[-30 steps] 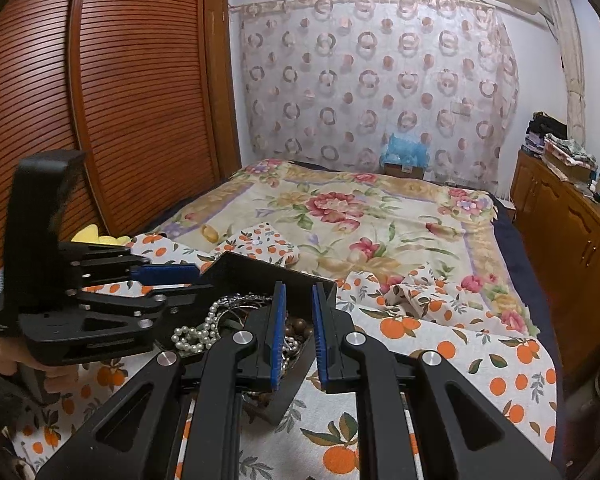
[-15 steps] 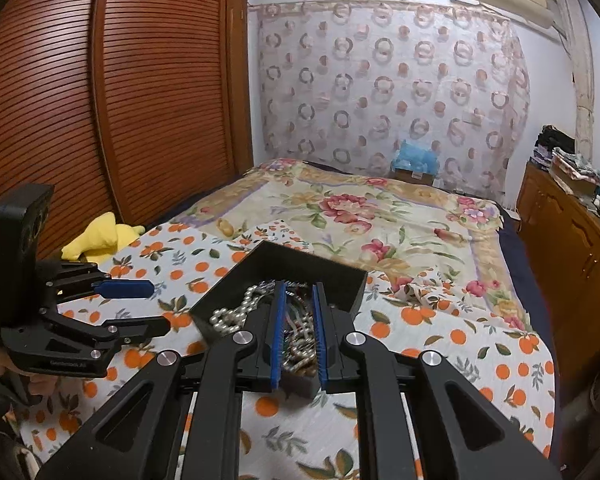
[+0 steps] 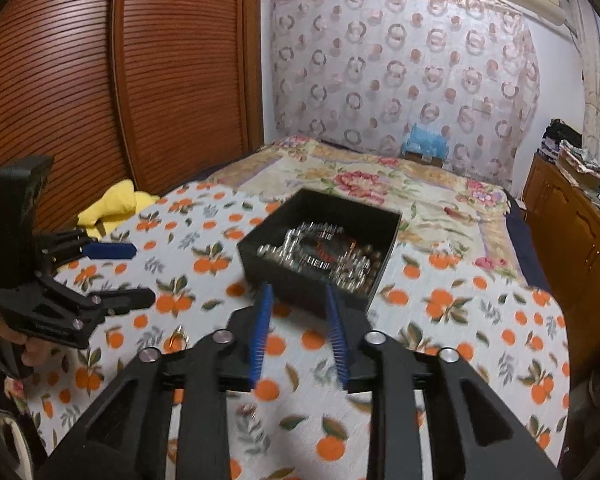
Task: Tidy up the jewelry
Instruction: 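Move both open grippers back to the gold ring and small earring on the cover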
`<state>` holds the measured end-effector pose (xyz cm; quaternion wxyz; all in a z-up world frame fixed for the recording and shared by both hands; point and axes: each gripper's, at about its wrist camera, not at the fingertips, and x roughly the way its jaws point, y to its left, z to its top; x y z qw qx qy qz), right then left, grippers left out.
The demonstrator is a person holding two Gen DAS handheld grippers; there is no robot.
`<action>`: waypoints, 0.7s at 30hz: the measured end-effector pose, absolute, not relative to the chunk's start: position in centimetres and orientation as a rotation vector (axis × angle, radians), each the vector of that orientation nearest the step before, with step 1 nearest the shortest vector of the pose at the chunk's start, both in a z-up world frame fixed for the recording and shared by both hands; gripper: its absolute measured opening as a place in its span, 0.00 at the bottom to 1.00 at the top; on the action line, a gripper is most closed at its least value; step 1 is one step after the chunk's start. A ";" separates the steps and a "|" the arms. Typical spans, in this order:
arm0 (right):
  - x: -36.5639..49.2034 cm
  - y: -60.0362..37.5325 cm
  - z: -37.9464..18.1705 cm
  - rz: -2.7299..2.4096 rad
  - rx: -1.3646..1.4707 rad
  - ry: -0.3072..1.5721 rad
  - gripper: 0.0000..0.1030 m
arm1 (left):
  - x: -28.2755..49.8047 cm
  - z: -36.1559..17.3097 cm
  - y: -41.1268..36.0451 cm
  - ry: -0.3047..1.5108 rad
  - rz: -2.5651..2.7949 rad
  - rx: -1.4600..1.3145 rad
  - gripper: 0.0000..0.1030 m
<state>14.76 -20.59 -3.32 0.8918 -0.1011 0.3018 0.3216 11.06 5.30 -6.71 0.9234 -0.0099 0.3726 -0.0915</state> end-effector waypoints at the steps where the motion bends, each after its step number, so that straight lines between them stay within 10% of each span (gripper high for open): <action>1: 14.4 -20.5 -3.7 0.673 -0.215 0.635 0.30 | 10.7 -6.9 5.3 0.768 -0.187 -0.019 0.77; 21: 12.1 -18.1 -10.6 0.745 -0.362 0.816 0.30 | 8.5 -8.9 3.7 0.832 -0.246 0.007 0.77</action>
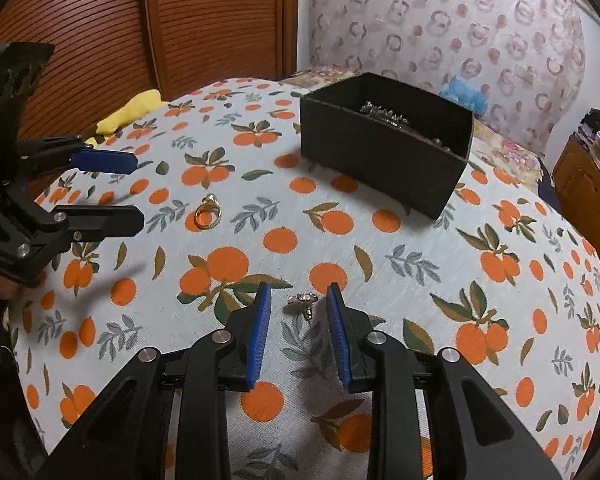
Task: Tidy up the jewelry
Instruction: 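Move both open grippers back to the gold ring and small earring on the cover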
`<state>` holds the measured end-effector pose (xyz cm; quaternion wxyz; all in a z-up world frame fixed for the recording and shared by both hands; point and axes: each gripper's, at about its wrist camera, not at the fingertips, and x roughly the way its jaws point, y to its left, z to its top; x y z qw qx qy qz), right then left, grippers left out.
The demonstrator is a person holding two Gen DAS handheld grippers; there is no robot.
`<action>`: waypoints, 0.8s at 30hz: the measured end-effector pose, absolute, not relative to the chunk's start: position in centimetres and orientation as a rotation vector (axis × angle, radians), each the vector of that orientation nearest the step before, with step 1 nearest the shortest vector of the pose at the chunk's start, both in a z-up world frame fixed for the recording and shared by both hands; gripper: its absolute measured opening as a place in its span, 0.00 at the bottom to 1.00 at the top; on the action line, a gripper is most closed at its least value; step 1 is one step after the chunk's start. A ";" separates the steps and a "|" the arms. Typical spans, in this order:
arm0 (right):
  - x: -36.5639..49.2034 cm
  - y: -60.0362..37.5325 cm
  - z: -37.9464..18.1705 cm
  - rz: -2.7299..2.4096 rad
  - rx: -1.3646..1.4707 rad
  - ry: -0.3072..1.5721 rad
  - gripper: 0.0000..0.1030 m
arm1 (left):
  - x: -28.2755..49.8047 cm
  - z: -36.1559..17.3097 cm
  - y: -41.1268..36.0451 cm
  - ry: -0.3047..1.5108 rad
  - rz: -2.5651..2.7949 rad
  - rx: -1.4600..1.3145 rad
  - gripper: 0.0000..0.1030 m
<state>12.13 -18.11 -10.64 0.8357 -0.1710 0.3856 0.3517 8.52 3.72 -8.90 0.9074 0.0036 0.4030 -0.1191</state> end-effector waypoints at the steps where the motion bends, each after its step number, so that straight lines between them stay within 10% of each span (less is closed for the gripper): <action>1: 12.1 -18.1 -10.6 0.743 -0.365 0.812 0.21 | 8.5 -8.9 3.6 0.831 -0.245 0.011 0.77; 24: 12.4 -20.2 -9.9 0.704 -0.281 0.787 0.16 | 12.1 -10.5 -0.1 0.877 -0.270 0.111 0.32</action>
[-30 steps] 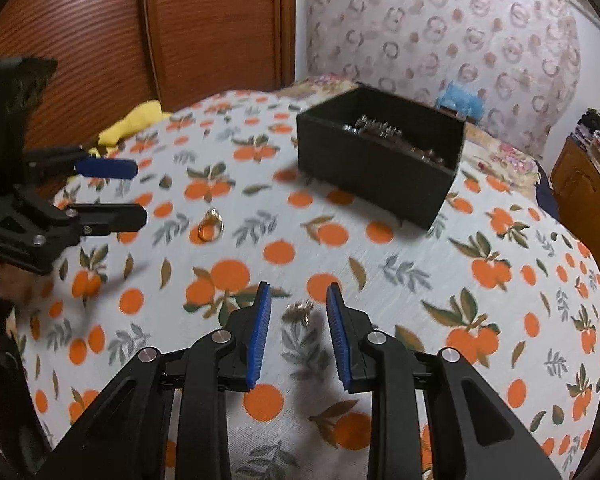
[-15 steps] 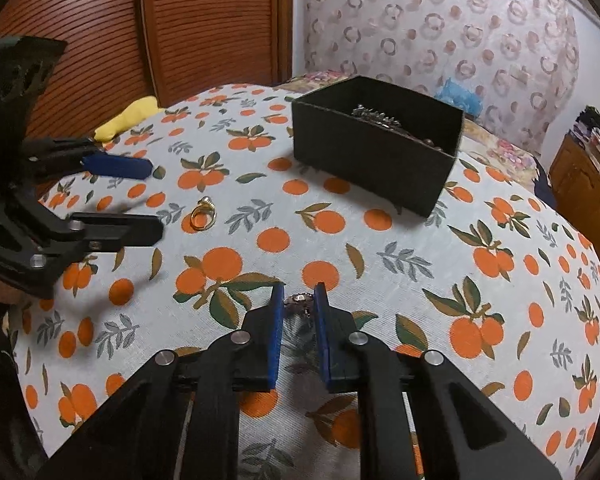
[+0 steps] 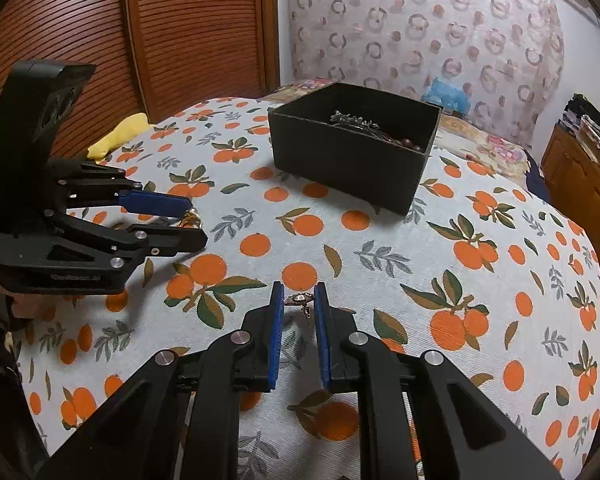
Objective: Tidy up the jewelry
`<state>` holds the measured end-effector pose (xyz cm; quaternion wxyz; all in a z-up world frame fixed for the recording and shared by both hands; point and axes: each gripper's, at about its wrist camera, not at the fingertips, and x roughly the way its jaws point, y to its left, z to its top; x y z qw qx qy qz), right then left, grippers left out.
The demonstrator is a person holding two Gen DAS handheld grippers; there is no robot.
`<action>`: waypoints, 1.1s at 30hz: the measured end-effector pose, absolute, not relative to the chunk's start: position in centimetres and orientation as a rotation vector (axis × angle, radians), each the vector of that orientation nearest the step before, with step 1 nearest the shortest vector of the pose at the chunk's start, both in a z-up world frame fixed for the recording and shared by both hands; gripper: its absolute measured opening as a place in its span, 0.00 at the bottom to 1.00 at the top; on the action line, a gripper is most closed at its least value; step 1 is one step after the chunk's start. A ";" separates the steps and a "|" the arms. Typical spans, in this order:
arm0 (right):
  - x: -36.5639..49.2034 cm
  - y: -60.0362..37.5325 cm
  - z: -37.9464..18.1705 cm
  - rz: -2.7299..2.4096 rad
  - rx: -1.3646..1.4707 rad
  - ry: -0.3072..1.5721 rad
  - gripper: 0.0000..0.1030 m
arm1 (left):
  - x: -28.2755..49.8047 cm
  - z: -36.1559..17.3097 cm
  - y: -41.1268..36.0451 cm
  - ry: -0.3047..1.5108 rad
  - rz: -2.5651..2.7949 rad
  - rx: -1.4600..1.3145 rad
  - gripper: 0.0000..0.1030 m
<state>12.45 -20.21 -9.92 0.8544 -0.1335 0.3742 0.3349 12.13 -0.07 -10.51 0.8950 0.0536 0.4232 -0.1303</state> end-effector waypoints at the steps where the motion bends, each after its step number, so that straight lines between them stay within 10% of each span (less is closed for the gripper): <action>1: 12.4 -20.2 -9.9 0.705 -0.281 0.788 0.16 | 12.2 -10.5 -0.2 0.876 -0.267 0.117 0.31; 33: 15.7 -20.5 -5.2 0.715 -0.251 0.700 0.16 | 13.8 -5.2 -0.3 0.740 -0.287 0.072 0.21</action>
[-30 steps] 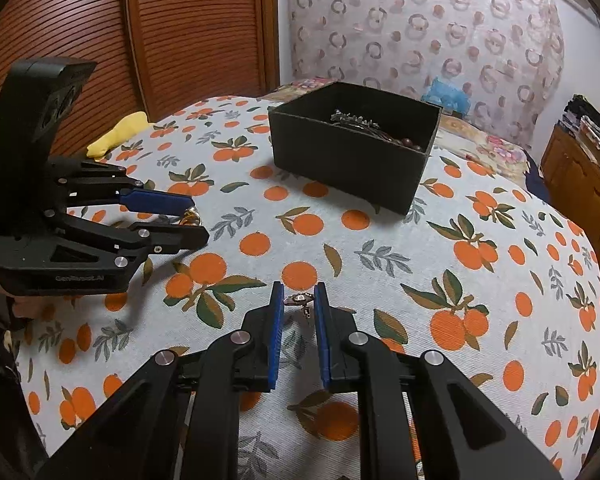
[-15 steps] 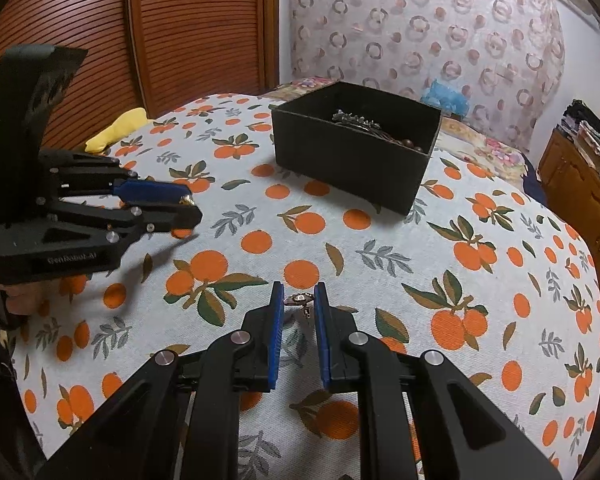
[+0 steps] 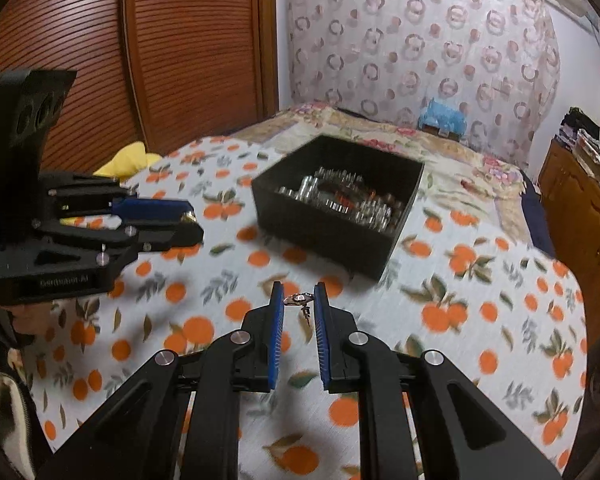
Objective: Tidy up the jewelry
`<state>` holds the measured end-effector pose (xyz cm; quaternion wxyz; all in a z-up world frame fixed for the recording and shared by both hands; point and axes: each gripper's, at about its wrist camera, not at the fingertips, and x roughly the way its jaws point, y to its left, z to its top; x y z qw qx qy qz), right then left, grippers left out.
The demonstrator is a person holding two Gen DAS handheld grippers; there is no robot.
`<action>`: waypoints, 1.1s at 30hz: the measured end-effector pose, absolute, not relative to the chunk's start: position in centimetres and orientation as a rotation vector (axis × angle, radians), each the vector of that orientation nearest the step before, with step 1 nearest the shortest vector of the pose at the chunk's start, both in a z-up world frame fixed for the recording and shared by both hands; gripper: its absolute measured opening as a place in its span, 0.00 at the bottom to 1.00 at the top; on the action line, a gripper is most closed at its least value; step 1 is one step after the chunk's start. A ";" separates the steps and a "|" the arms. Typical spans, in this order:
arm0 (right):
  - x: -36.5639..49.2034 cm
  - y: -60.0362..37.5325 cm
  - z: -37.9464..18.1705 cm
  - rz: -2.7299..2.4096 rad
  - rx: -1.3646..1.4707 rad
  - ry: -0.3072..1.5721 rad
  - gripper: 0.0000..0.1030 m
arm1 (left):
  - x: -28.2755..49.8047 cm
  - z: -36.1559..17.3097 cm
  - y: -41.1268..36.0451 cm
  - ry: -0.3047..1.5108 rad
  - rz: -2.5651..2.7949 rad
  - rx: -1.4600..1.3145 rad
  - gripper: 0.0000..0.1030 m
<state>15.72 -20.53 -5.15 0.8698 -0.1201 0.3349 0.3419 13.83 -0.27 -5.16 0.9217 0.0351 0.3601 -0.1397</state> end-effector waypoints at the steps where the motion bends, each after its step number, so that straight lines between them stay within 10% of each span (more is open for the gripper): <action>1: 16.1 -20.5 -4.9 0.717 -0.250 0.697 0.16 | 14.2 -5.0 -0.3 0.738 -0.289 0.071 0.21; 33: 25.3 -18.7 -4.5 0.718 -0.210 0.658 0.25 | 20.0 -3.7 0.4 0.715 -0.296 0.055 0.22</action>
